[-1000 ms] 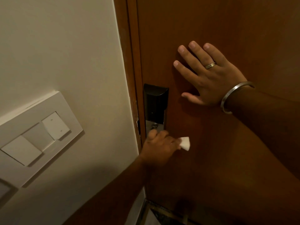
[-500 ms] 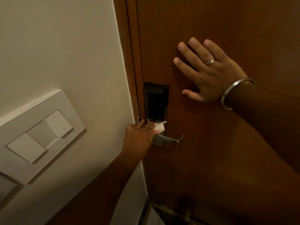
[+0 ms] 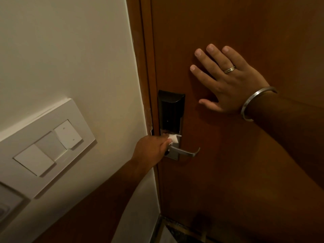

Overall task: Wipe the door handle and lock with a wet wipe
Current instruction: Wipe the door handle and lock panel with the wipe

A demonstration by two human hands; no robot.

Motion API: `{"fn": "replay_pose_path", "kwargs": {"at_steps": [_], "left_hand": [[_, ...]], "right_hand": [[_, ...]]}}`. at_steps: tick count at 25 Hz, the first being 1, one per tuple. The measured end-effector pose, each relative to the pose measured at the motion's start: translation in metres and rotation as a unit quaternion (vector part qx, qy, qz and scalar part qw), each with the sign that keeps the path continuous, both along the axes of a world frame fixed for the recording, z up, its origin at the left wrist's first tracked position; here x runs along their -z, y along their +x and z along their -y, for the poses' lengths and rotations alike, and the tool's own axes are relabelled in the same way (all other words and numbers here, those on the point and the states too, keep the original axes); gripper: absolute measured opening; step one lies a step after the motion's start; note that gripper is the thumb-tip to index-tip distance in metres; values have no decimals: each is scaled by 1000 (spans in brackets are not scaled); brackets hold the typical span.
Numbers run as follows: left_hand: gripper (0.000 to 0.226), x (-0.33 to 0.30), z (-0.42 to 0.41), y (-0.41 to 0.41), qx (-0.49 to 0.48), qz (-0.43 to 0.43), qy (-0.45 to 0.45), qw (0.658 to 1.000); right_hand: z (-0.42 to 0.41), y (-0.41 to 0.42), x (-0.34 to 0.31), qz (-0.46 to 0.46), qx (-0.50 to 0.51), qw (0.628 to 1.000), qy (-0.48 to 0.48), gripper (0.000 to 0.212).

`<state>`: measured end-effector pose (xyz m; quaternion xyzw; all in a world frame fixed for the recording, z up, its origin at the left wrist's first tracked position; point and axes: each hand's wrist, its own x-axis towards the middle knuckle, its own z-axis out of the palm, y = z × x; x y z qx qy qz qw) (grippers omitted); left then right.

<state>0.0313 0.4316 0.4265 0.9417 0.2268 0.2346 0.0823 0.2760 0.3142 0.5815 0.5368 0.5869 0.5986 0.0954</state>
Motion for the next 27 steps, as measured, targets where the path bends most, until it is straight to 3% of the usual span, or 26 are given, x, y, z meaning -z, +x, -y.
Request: {"fn": "replay_pose_path", "kwargs": {"at_steps": [6,10,14,18,23,27], "left_hand": [[29,-3,-7,-4,35,-8,-10,999],[35,9,8,-7,97,-49,101,989],[43,6,3,-5,75,-44,152,985],[48,10,-13,-14,99,-100,202,969],[29,-7,-23,-13,119,-128,228,958],[28,4,25,20,135,-112,287,942]], "right_hand": [[0,0,-1,-4,-5,1000,-4,90],[0,0,-1,-4,-2,1000,-2,91],[1,0,-1,-6,-5,1000,-5,90],[0,0,1,-10,-7,1000,-6,90],[1,1,1,-12,-6,1000,-9,90],[0,-1,0,-11,-8,1000,-7,90]]}}
